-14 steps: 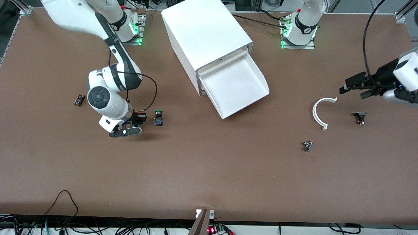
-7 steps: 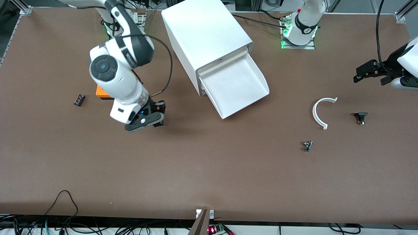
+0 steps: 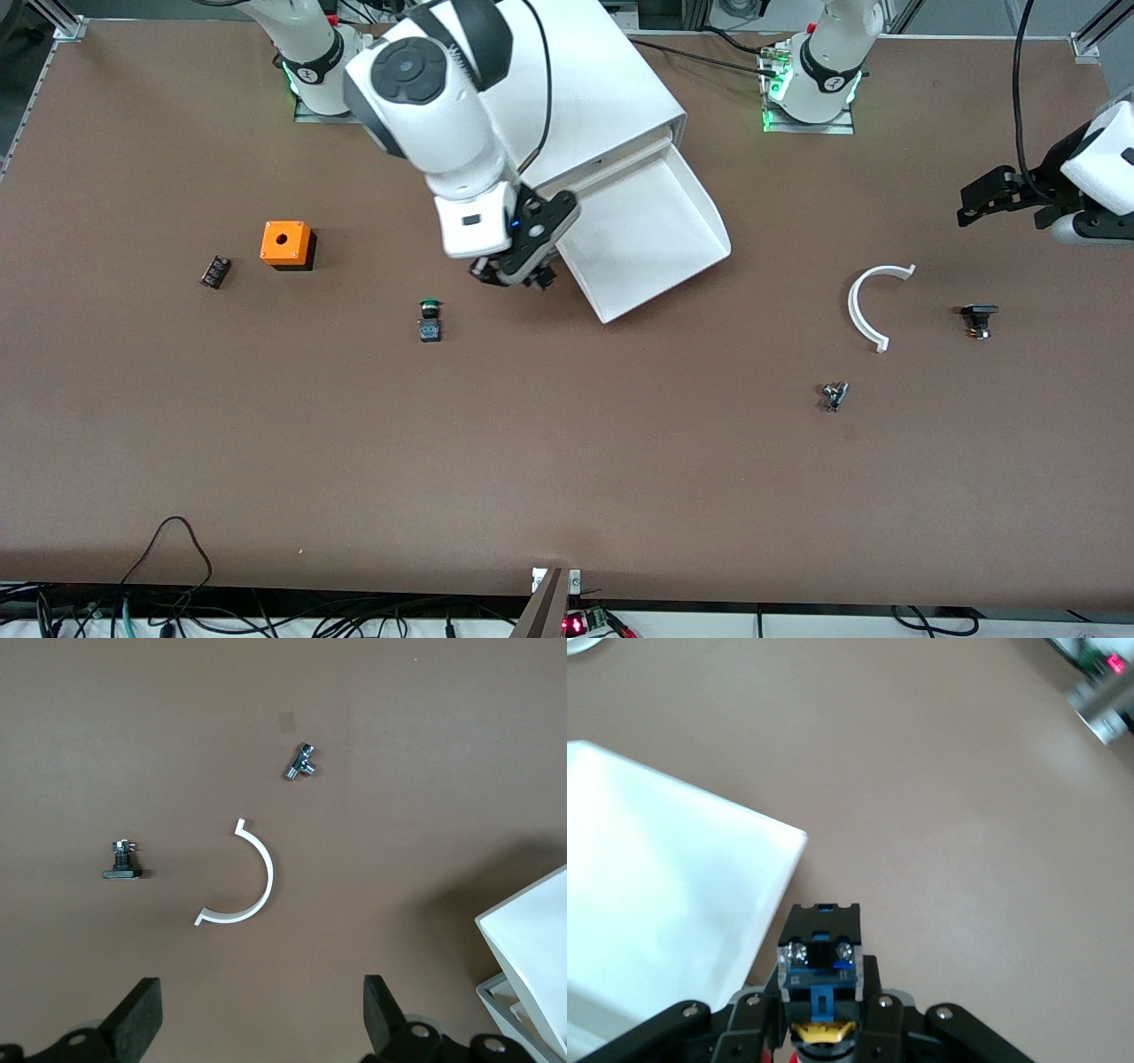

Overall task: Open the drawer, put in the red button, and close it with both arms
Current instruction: 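Carry the red button into the open drawer and release it with the right gripper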

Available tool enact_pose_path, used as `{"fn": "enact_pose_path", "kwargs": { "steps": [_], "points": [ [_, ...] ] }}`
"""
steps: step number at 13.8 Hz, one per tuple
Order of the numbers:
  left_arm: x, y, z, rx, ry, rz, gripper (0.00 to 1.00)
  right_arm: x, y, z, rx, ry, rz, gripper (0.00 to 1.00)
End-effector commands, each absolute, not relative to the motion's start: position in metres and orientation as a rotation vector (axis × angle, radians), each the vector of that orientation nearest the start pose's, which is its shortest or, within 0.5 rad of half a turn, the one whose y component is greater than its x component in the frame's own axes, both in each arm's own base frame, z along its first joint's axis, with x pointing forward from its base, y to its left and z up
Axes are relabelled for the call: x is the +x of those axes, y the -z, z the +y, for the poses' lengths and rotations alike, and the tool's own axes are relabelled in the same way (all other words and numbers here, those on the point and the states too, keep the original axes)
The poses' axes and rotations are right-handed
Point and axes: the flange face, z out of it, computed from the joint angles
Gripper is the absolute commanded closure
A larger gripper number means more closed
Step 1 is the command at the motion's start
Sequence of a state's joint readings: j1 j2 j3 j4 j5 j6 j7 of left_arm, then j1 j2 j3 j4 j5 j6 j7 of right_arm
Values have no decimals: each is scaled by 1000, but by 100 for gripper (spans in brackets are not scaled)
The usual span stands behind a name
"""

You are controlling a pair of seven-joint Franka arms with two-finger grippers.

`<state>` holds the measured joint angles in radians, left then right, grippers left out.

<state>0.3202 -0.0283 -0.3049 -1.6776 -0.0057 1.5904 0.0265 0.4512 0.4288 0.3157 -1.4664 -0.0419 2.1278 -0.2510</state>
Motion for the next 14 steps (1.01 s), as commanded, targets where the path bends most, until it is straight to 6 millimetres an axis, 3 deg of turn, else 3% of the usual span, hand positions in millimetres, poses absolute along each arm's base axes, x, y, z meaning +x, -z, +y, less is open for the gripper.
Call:
{"fn": "enact_pose_path", "kwargs": {
  "steps": [1,5,7,10,14],
  "points": [
    [547,-592,8,-3108,-109,1,0,527,-455,504,-2424,355,-1693,72],
    [547,-591,10,-3108,-114,-8,0,481,-435,565,-2168,342,-2025,72],
    [547,-592,11,-3109,-111,-11,0,466,-422,581,-2083,327,-2143,72],
    [548,-592,15,-3110,-111,-20,0,453,-395,594,-1975,291,-2342,72],
    [549,-592,15,-3112,-111,-20,0,437,-357,608,-1947,221,-2460,70]
  ]
}}
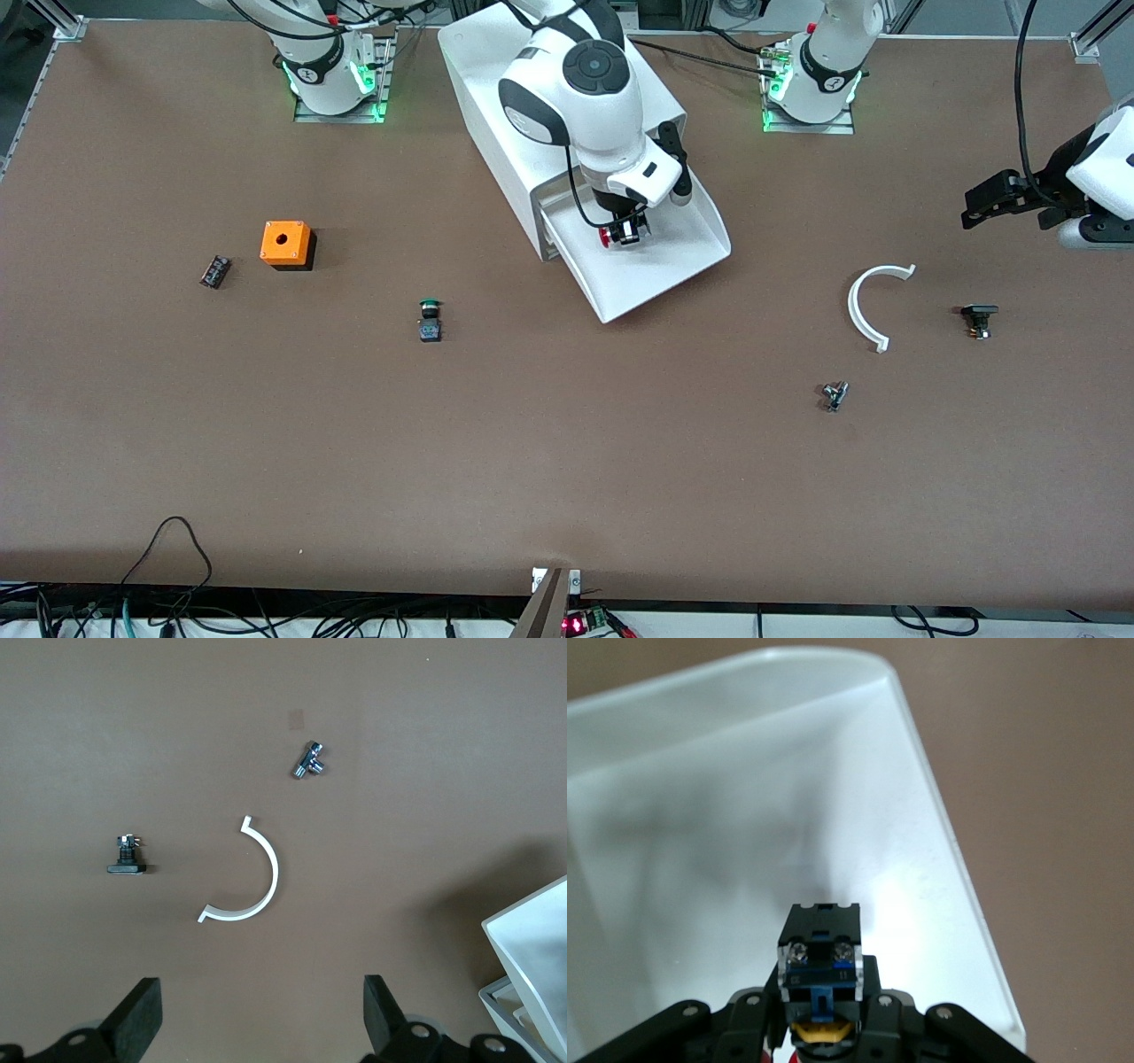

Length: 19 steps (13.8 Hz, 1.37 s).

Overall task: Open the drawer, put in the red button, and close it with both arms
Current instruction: 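Carry the red button into the open drawer and release it with the right gripper, then raise the right gripper out while the left gripper reaches the drawer front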

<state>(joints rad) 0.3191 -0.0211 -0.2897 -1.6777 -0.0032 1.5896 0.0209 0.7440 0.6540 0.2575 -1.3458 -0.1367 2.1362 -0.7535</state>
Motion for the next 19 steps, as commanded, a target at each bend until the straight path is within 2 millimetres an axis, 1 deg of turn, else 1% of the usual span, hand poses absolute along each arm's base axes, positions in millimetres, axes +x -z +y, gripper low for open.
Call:
{"fn": "enact_pose_path", "kwargs": {
  "steps": [1,2,3,4,5,6,7,8,9,10,11,13,14,15,16,17,18,19],
  "points": [
    [549,-591,15,-3112,-113,-20,0,431,-348,613,1918,-203,2458,70],
    [549,-592,15,-3112,-111,-20,0,426,-342,616,1895,-189,2463,70],
    [549,-591,16,-3112,-113,-23,0,422,-337,619,1877,-181,2467,66],
    [549,-590,18,-3113,-116,-30,0,421,-333,618,1866,-170,2466,52],
    [550,-589,23,-3114,-118,-37,0,419,-331,618,1872,-152,2462,16],
    [551,-586,23,-3116,-127,-37,0,419,-332,615,1886,-113,2454,0],
    [551,-586,24,-3117,-128,-34,0,419,-339,613,1910,-106,2436,0],
    [551,-586,24,-3117,-128,-34,0,423,-359,610,1981,-140,2379,0],
    [551,-586,24,-3117,-128,-34,0,430,-385,603,2058,-193,2311,0],
    [552,-587,24,-3117,-123,-32,0,443,-409,591,2117,-241,2253,0],
    [553,-584,24,-3117,-125,-20,0,456,-428,578,2156,-281,2211,0],
    [555,-578,25,-3118,-141,-17,0,477,-458,555,2223,-340,2126,0],
    [557,-576,22,-3126,-143,-29,0,488,-468,542,2264,-358,2074,0],
    [561,-568,17,-3134,-159,-20,0,504,-483,523,2308,-388,2013,0],
    [567,-558,11,-3142,-161,-27,0,522,-489,503,2369,-398,1940,0],
    [573,-545,-1,-3171,-160,-85,0,540,-490,483,2445,-403,1846,0],
    [580,-528,-14,-3190,-173,-155,0,553,-488,467,2519,-394,1757,0],
    [586,-509,-36,-3198,-161,-184,0,562,-487,452,2591,-364,1667,0]
  ]
}}
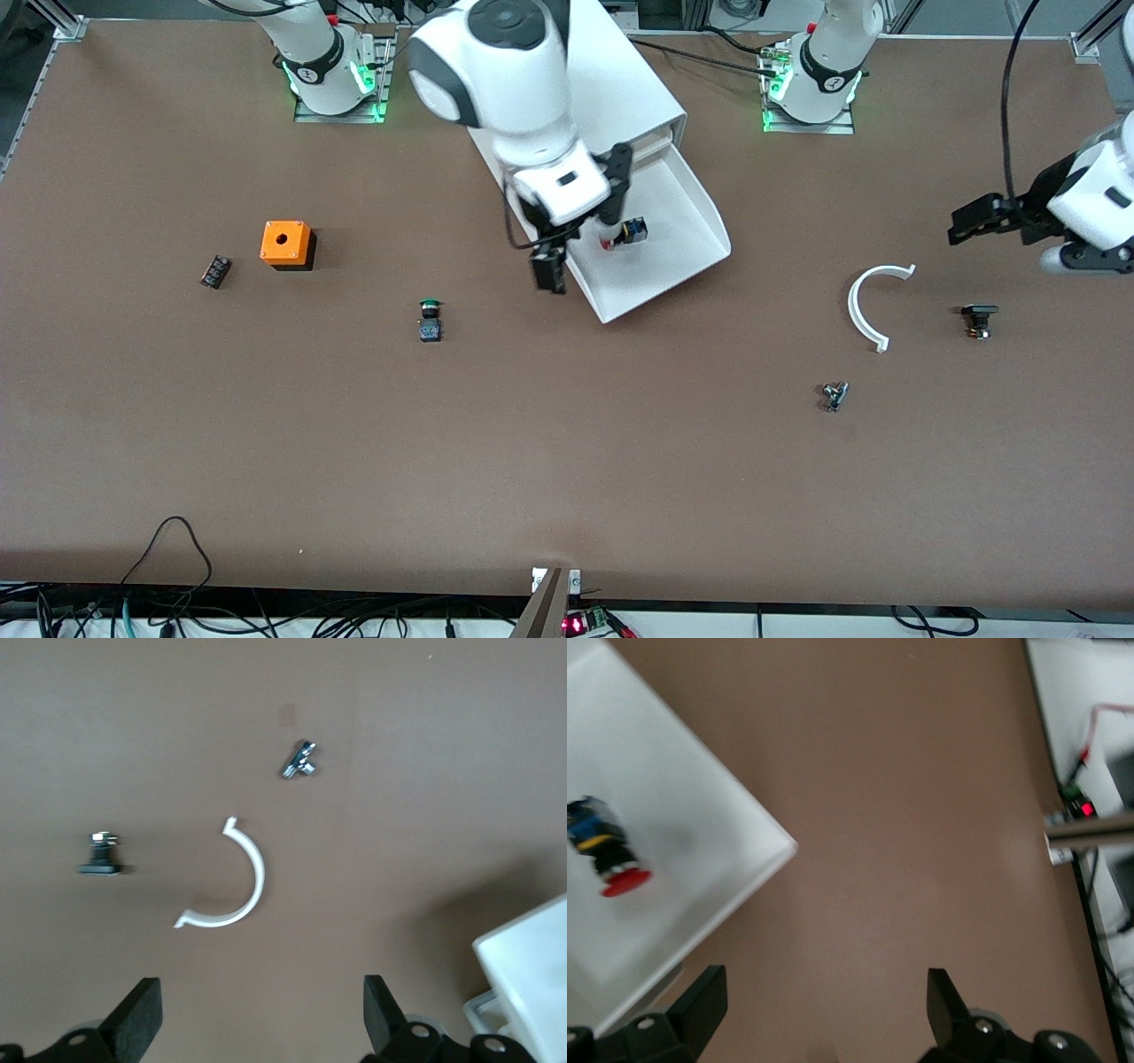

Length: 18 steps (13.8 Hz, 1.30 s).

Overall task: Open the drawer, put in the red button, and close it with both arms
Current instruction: 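Raise the right gripper out while the left gripper reaches the drawer front, then push the drawer shut with the left gripper while the right gripper retracts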

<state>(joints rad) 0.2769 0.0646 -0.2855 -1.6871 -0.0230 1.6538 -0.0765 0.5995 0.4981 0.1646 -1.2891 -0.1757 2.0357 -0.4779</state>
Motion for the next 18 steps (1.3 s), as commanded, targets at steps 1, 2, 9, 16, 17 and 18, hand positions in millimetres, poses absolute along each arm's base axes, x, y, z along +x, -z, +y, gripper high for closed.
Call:
{"fn": "enact_pose_path", "kwargs": {
  "steps": [1,2,9,16,17,18],
  "points": [
    [591,-488,-53,-3200,-151,-231,0,576,-485,428,-2755,330,-1561,0],
    [593,-467,-71,-3202,-137,-279,0,585,-480,411,-2836,295,-1412,0],
    [580,-314,-196,-3257,36,-626,0,598,-465,291,-3214,-4,-477,0],
    [493,-267,-268,-3243,-95,-557,0,626,-536,128,-3333,-10,183,0],
    [479,-270,-282,-3250,-113,-482,0,623,-551,109,-3302,-3,228,0],
    [463,-272,-302,-3256,-145,-400,0,623,-555,84,-3244,-38,300,0]
  ]
}}
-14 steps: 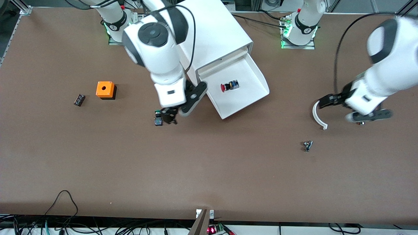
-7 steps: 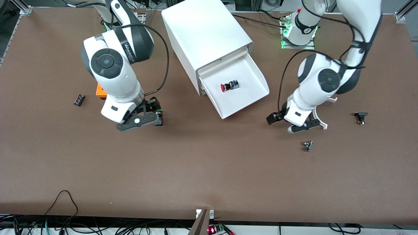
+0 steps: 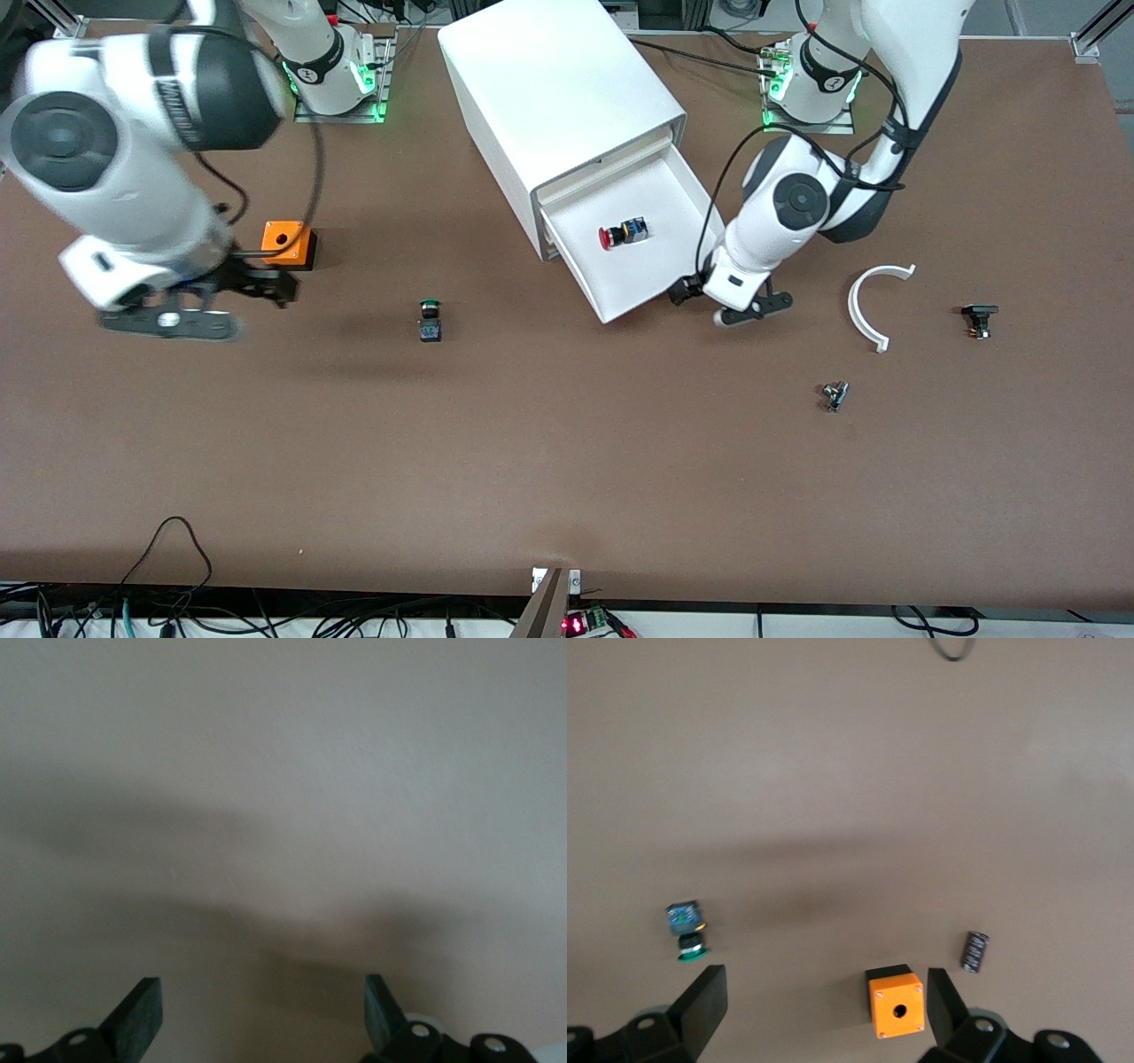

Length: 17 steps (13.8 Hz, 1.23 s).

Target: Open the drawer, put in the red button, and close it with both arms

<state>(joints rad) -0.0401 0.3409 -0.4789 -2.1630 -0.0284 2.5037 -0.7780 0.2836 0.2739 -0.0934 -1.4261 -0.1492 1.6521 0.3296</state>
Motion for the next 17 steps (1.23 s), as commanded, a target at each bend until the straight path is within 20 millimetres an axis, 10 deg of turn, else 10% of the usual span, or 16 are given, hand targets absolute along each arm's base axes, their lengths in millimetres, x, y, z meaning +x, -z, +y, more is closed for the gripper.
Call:
{"fn": "enact_pose_path", "kwargs": {
  "steps": [1,5,10,13,17],
  "points": [
    [446,-270,-316,-3253,-179,-337,0,623,-552,59,-3209,-84,364,0],
    [406,-268,-348,-3252,-230,-187,0,609,-558,-3,-3209,-173,228,0],
    [371,-275,-376,-3214,-307,-40,0,583,-552,-20,-3200,-169,148,0],
    [415,-290,-344,-3246,-240,-191,0,547,-552,-21,-3187,-75,46,0],
    [514,-362,-245,-3240,39,-575,0,540,-551,-23,-3183,-72,50,0]
  ]
}}
